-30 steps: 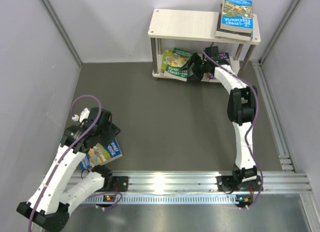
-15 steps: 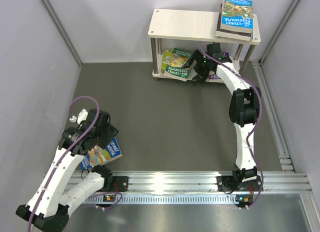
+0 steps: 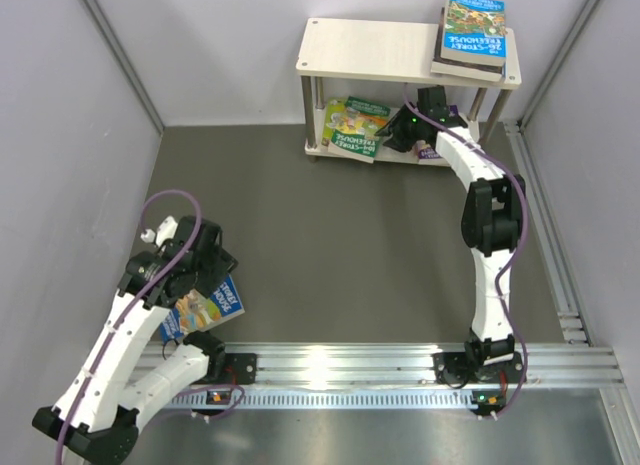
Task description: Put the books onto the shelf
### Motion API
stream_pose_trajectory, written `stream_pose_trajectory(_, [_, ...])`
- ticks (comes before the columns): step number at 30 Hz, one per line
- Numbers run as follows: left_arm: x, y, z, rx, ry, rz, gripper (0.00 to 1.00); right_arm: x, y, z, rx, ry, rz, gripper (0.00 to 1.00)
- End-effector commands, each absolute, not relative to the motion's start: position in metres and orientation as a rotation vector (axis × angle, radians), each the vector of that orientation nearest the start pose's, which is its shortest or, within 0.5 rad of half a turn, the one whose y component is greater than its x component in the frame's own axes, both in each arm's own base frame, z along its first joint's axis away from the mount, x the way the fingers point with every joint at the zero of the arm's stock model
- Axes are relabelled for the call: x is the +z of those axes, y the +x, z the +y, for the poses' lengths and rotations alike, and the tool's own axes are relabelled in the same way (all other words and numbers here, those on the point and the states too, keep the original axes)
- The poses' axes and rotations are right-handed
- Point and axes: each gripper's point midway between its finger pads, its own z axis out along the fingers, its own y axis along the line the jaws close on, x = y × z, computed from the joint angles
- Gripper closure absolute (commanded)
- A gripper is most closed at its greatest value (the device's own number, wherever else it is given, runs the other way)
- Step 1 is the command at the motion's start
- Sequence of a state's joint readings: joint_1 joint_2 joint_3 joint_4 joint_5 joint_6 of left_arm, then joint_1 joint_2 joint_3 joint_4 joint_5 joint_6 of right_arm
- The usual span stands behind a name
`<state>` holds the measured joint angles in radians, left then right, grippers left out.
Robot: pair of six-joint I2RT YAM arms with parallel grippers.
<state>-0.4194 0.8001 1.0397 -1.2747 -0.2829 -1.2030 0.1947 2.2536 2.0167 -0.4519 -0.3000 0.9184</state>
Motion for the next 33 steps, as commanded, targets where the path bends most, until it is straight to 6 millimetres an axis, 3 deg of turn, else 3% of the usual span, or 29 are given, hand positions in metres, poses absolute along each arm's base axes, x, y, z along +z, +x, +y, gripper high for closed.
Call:
stream_pose_trajectory(1, [0.206,0.163,-0.055,-0.259,-1.065,2.289,0.45,0.213,0.608,0.185,0.917,0.688,2.075,0.60])
stream_pose_trajectory(17, [0.211,0.157,-0.048,-0.213,-1.048,2.305,0.45,0.177,0.625,0.187,0.892,0.799,2.090,0.60])
stream_pose_trajectory(22, [0.210,0.157,-0.048,-0.195,-1.024,2.323,0.45,0.171,0.628,0.201,0.918,0.801,2.100,0.60])
stream_pose_trajectory(33, [0.219,0.153,-0.038,-0.149,-0.996,2.310,0.44,0.180,0.639,0.233,0.991,0.766,2.057,0.60])
